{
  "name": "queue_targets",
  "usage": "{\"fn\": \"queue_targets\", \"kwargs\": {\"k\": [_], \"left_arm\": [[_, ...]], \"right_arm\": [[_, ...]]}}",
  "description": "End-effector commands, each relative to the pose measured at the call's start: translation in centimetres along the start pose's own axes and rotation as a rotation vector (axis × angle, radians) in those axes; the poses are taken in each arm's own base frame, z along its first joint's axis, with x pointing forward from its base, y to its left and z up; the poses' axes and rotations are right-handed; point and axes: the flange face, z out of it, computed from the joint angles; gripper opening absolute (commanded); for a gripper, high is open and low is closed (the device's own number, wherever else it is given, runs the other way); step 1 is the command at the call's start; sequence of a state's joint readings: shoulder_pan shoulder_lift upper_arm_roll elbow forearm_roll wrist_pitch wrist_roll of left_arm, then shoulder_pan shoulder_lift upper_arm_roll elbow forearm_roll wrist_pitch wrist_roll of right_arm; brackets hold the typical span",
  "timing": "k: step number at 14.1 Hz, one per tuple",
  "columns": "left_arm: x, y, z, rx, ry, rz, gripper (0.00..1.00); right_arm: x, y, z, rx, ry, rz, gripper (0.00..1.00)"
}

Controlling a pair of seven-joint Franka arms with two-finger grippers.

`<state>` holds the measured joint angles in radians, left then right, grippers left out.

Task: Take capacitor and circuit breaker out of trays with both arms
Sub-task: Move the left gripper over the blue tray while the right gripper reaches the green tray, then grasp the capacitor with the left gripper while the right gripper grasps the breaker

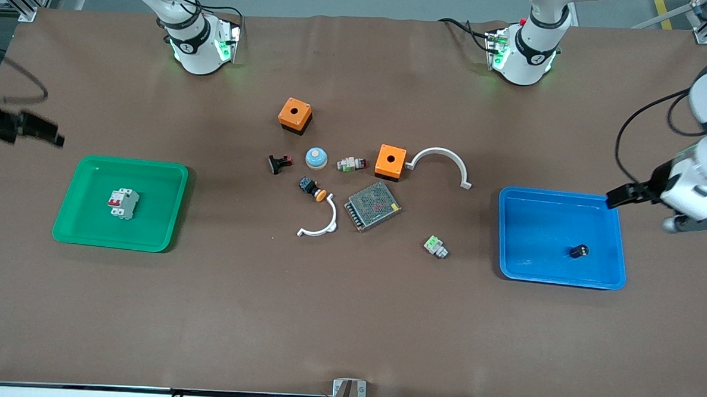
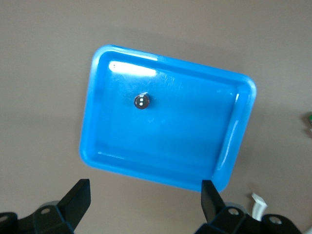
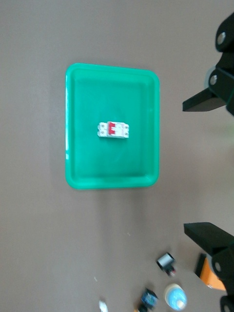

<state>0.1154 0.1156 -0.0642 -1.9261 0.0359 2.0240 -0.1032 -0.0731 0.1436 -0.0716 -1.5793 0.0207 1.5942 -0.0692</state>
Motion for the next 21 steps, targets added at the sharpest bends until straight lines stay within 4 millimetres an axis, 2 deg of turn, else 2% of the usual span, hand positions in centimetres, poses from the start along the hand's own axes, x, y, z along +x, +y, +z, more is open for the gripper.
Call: {"fn": "queue_targets", "kwargs": {"k": [1,3,5,7,9,12,15,18,19,20,21], "left_arm": [[-0.1,-1.5,5.9,0.004,0.048,-0.016,1.00],[0.2,-1.9,10.6,-0.006,0.080,-0.020,0.99],[1.1,-3.2,14.3,0.009,0.101,-0.016,0.97],[1.6,-3.1,17.3,0.004,0.120,-0.026,0.91],[1.8,-2.9,19.3,-0.003,0.121,-0.027,0.87],[2.3,-3.2,21.3,-0.007,0.104,-0.039,0.81],[2.7,-4.3,22.0,-0.008,0.100,-0.056,0.75],[3.2,-4.2,22.3,-0.010,0.103,-0.060,0.72],[3.4,-4.2,22.5,-0.013,0.103,-0.064,0.71],[3.5,-4.2,22.4,-0.015,0.105,-0.070,0.71],[3.5,-4.2,22.7,-0.016,0.102,-0.073,0.69]], "right_arm": [[4.3,1.7,4.8,0.004,-0.013,0.016,1.00],[4.3,4.4,9.8,0.013,-0.003,0.061,1.00],[3.3,5.6,15.4,0.015,0.008,0.084,1.00],[1.7,6.5,21.2,0.025,0.030,0.110,1.00],[0.3,6.4,25.8,0.015,0.077,0.098,1.00],[-0.5,5.8,29.0,0.001,0.135,0.090,1.00],[0.0,5.5,31.9,-0.010,0.154,0.073,0.99],[0.1,5.8,34.2,-0.015,0.149,0.054,0.88],[0.1,5.8,34.5,-0.014,0.143,0.054,0.80],[-0.1,5.8,34.8,-0.012,0.131,0.054,0.66],[-0.3,5.9,34.9,-0.010,0.119,0.057,0.39]]}}
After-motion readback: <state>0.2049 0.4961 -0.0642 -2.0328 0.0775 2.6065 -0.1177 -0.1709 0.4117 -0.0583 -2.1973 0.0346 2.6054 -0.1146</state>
